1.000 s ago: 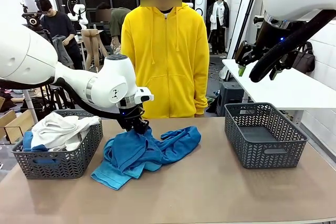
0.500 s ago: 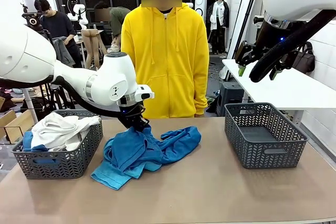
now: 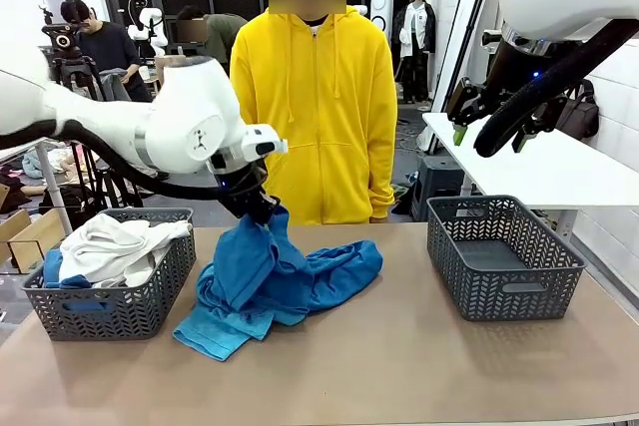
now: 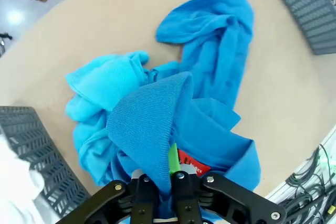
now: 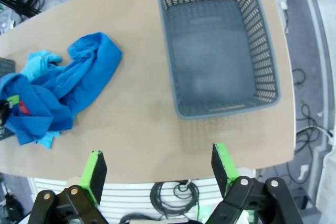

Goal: Sort the tops and bottoms.
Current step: Lift clothes from the center of the table with your left hand.

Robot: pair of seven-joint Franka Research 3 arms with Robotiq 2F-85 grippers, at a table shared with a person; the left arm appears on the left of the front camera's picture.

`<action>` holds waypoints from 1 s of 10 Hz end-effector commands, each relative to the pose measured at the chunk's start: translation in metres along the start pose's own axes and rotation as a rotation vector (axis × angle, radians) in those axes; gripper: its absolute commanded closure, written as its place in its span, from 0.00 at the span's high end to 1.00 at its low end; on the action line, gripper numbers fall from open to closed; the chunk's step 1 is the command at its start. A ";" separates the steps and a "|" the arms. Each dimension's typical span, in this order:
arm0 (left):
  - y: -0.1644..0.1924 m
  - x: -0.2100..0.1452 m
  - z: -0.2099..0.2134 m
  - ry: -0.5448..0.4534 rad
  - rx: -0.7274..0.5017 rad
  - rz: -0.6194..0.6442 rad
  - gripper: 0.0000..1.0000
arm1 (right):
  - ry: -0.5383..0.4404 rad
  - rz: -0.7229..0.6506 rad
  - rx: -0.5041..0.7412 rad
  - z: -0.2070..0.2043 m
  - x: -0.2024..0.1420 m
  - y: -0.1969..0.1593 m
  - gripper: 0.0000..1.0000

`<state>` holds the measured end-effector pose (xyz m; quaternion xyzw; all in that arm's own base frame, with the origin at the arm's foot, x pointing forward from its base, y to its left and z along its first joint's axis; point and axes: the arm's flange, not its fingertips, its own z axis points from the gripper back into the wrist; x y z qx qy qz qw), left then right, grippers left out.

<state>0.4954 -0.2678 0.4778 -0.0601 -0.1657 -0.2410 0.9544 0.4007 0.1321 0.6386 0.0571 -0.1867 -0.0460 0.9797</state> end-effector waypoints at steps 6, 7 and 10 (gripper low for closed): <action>-0.069 0.021 0.200 -0.301 0.093 -0.191 0.00 | -0.013 -0.013 0.025 -0.006 -0.004 -0.002 1.00; -0.079 0.030 0.225 -0.338 0.115 -0.189 0.00 | -0.013 -0.013 0.025 -0.006 -0.004 -0.002 1.00; -0.107 0.047 0.288 -0.386 0.182 -0.148 0.00 | -0.013 -0.013 0.025 -0.006 -0.004 -0.002 1.00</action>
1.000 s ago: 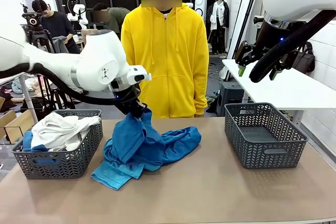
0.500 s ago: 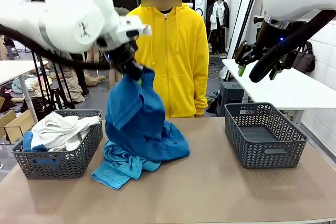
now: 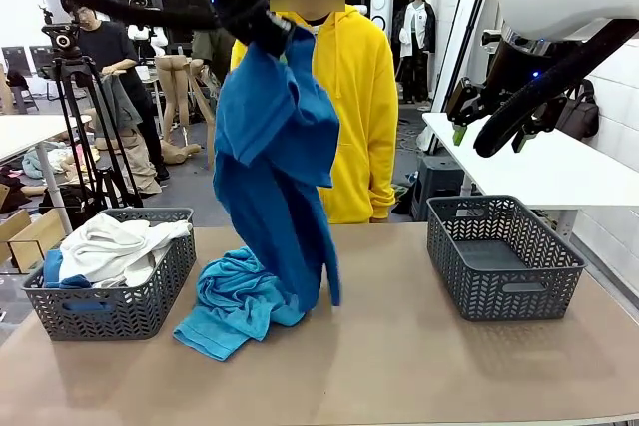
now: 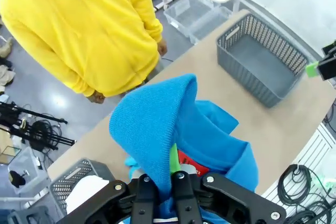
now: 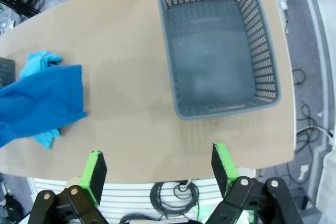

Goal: Sort the tops and bottoms.
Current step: Lift clothes from the center of the table with your left hand, then sort the clothes according to human instructions.

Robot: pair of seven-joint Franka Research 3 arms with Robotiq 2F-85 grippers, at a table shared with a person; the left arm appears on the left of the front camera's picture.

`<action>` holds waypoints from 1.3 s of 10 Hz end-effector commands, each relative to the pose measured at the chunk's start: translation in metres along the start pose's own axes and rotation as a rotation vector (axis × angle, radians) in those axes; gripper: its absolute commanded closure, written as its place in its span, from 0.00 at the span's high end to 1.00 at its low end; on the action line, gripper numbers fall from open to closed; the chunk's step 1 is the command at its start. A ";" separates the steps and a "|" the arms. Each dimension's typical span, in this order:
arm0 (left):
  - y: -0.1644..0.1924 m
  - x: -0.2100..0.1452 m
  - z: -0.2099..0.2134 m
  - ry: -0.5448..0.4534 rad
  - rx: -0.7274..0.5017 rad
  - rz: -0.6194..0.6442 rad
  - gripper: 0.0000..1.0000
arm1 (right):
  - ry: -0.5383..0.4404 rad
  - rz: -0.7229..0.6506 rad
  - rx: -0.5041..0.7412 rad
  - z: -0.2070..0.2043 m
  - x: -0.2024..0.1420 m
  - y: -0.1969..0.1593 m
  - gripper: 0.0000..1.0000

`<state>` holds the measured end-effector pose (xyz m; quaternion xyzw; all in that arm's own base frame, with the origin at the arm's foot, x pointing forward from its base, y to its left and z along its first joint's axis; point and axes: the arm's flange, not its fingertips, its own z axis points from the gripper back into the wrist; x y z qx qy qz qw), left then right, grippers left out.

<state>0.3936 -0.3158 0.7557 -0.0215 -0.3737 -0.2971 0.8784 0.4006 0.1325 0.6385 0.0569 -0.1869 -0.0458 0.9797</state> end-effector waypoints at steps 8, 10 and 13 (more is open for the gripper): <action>-0.004 0.023 0.045 -0.011 0.071 0.053 0.00 | -0.013 -0.013 0.025 -0.006 -0.004 -0.002 1.00; -0.004 0.023 0.045 -0.011 0.071 0.053 0.00 | -0.013 -0.013 0.025 -0.006 -0.004 -0.002 1.00; -0.004 0.023 0.045 -0.011 0.071 0.053 0.00 | -0.013 -0.013 0.025 -0.006 -0.004 -0.002 1.00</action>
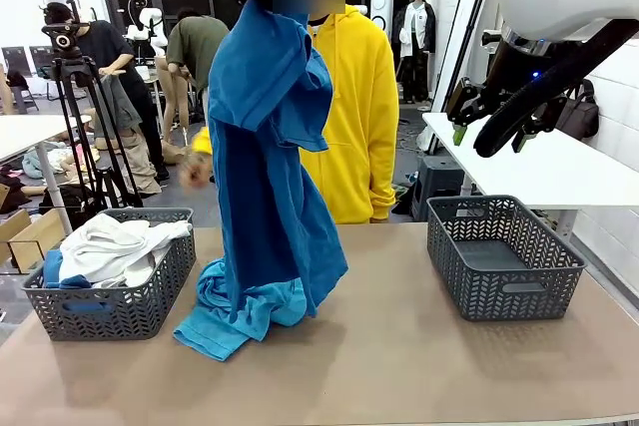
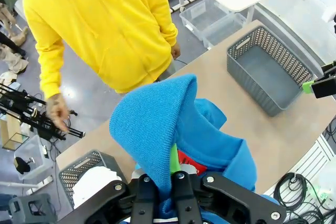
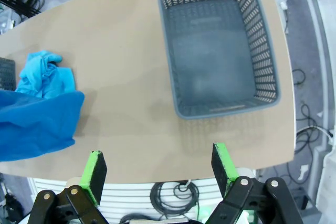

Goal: Sort the tops and bottoms.
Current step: Sort the clothes according to human instructions.

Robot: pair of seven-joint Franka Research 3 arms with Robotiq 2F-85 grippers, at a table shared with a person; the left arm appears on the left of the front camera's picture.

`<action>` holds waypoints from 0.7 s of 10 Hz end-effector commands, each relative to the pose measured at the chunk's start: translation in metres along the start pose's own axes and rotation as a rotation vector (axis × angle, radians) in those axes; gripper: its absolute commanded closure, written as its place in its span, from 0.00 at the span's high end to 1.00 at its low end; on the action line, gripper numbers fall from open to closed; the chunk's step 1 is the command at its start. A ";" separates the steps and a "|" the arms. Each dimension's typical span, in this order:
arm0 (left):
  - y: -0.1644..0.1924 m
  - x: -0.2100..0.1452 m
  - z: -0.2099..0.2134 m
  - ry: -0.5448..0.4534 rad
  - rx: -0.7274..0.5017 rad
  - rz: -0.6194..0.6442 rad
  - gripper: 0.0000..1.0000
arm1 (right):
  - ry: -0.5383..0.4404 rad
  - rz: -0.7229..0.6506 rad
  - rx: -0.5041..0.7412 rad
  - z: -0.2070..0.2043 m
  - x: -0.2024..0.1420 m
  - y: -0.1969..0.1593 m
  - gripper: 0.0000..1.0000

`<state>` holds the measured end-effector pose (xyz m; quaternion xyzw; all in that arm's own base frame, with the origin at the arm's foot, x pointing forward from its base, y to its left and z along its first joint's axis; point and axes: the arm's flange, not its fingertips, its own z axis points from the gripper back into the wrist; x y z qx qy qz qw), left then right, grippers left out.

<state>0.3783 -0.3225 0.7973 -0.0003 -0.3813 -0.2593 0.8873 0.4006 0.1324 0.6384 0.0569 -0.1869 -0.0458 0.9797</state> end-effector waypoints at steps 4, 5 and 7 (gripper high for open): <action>0.003 0.000 0.007 -0.016 0.000 -0.002 0.00 | -0.012 -0.013 0.025 -0.006 -0.004 -0.002 1.00; 0.003 0.000 0.007 -0.016 0.000 -0.002 0.00 | -0.012 -0.013 0.025 -0.006 -0.004 -0.002 1.00; 0.003 0.000 0.007 -0.016 0.000 -0.002 0.00 | -0.012 -0.013 0.025 -0.006 -0.004 -0.002 1.00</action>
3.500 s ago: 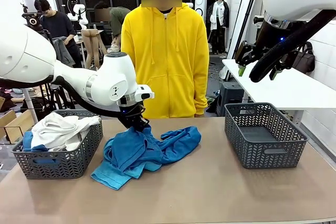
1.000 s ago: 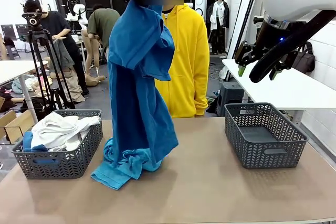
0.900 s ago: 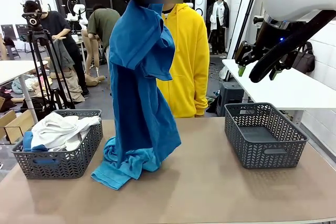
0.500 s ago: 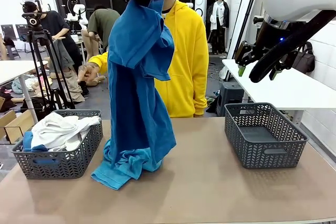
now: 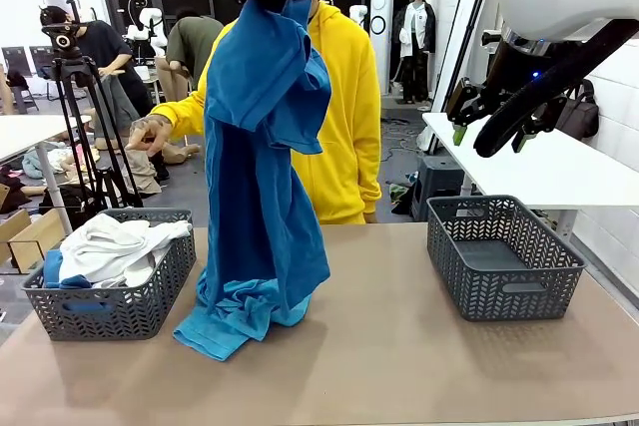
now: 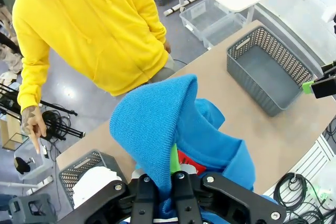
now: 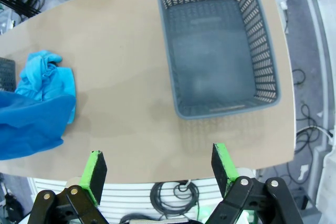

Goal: Sort the tops and bottoms.
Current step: Sort the clothes according to human instructions.

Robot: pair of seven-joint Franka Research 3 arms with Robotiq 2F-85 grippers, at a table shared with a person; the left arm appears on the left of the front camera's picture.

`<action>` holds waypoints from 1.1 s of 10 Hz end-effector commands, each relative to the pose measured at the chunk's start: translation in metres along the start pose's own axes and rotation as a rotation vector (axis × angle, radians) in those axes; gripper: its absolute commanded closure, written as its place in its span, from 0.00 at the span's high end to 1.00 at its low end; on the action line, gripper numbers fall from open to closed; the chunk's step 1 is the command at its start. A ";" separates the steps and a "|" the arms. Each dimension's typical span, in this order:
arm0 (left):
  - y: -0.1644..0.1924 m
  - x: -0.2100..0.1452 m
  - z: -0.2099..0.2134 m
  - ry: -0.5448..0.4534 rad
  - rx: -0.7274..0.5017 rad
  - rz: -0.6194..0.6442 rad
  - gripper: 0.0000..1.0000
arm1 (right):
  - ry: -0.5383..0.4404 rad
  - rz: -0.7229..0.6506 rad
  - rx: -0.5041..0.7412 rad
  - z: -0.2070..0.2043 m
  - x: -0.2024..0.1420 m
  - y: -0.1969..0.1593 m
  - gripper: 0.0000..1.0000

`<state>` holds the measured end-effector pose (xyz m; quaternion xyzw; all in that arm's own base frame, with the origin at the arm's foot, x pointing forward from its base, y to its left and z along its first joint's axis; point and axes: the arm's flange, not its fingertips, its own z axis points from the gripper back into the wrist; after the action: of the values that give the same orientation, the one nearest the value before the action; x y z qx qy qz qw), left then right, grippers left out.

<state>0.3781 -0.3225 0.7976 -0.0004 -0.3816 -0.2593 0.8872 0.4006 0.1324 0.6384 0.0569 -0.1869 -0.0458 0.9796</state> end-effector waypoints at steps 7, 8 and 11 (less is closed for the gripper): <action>0.003 0.000 0.006 -0.015 0.000 -0.002 0.00 | -0.012 -0.013 0.025 -0.006 -0.004 -0.002 1.00; 0.003 0.000 0.006 -0.015 0.000 -0.002 0.00 | -0.012 -0.013 0.025 -0.006 -0.004 -0.002 1.00; 0.048 0.026 0.031 -0.093 0.081 0.064 0.00 | -0.012 -0.013 0.025 -0.006 -0.004 -0.002 1.00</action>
<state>0.3870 -0.3031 0.8179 0.0005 -0.4006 -0.2385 0.8847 0.4007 0.1322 0.6385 0.0569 -0.1870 -0.0461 0.9796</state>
